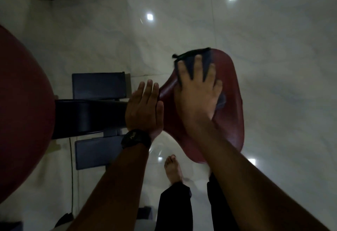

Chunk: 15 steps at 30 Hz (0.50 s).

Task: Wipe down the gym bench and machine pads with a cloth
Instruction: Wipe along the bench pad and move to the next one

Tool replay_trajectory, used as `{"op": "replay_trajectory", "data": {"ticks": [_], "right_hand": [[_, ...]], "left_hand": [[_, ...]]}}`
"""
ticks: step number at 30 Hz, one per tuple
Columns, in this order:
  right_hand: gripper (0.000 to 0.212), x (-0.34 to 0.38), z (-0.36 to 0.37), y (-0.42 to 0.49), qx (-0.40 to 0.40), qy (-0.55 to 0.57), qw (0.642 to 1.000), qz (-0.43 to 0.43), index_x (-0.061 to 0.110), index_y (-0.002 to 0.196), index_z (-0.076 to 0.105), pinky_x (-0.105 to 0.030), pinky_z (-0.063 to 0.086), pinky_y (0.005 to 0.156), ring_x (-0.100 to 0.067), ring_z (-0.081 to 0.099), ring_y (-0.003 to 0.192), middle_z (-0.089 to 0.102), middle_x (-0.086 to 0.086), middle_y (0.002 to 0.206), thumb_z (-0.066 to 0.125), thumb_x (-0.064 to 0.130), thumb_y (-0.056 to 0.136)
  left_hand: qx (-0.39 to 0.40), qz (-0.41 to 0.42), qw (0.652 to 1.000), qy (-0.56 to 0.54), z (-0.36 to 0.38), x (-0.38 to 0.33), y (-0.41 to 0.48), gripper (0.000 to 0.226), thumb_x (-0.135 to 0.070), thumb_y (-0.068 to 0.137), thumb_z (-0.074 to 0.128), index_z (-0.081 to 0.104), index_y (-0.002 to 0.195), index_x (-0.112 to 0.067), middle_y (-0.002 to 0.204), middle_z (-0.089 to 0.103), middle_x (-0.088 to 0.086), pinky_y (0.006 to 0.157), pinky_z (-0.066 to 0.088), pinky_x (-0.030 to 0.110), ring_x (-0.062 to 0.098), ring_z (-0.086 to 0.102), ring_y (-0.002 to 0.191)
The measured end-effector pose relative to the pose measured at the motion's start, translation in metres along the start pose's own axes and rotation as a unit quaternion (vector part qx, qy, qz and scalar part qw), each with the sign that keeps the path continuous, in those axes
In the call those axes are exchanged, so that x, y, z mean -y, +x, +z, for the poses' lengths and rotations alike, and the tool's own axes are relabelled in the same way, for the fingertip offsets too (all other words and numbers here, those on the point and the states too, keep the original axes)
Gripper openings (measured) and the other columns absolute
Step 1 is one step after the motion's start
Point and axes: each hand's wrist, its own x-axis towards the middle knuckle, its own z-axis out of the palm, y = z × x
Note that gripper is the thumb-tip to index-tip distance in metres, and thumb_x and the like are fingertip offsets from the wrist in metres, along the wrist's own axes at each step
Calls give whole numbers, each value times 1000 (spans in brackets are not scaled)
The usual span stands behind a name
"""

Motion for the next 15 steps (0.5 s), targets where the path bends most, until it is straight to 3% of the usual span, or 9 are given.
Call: {"op": "replay_trajectory", "data": {"ticks": [4, 6, 8, 11, 13, 15], "right_hand": [[42, 7, -1, 38, 26, -6, 973, -227, 36, 138, 56, -55, 27, 109, -36, 26, 148, 41, -3, 156, 47, 48, 99], [44, 2, -6, 71, 46, -75, 959, -268, 33, 134, 59, -52, 34, 102, -33, 35, 140, 48, -2, 148, 45, 52, 97], [49, -8, -8, 85, 40, -76, 975, -203, 31, 140, 52, -53, 37, 100, -33, 36, 139, 44, -5, 151, 44, 52, 97], [54, -16, -4, 58, -5, 0, 999, -42, 34, 152, 36, -60, 32, 107, -38, 23, 149, 26, -6, 165, 43, 47, 100], [56, -6, 3, 17, -17, 15, 1000, -13, 36, 154, 34, -61, 29, 109, -40, 20, 151, 21, -5, 167, 46, 44, 100], [54, 9, 12, -22, -12, 34, 998, -43, 38, 152, 39, -60, 33, 107, -41, 25, 149, 27, -5, 166, 44, 46, 98]], "left_hand": [[-9, 2, 1000, 3, -1, -2, -1, 61, -40, 109, 19, 58, 139, -5, 143, 59, 15, 114, 37, 45, 34, 51, 137], [-7, -2, 1000, 2, -1, -1, -1, 60, -40, 109, 20, 58, 140, -5, 143, 59, 14, 114, 36, 44, 33, 50, 137], [-10, -4, 1000, 0, 0, 0, -2, 59, -39, 109, 20, 58, 139, -5, 142, 59, 13, 114, 37, 45, 32, 51, 137], [-19, -2, 1000, 0, 1, -2, -2, 59, -38, 109, 20, 59, 137, -3, 140, 61, 15, 115, 35, 44, 33, 53, 135], [-27, -6, 1000, -7, 2, -2, -2, 57, -36, 108, 24, 60, 136, -2, 138, 62, 17, 115, 34, 42, 34, 54, 134], [-32, -8, 999, -3, 2, -3, -1, 52, -35, 105, 35, 63, 133, -2, 136, 63, 19, 113, 36, 42, 35, 57, 131]]}}
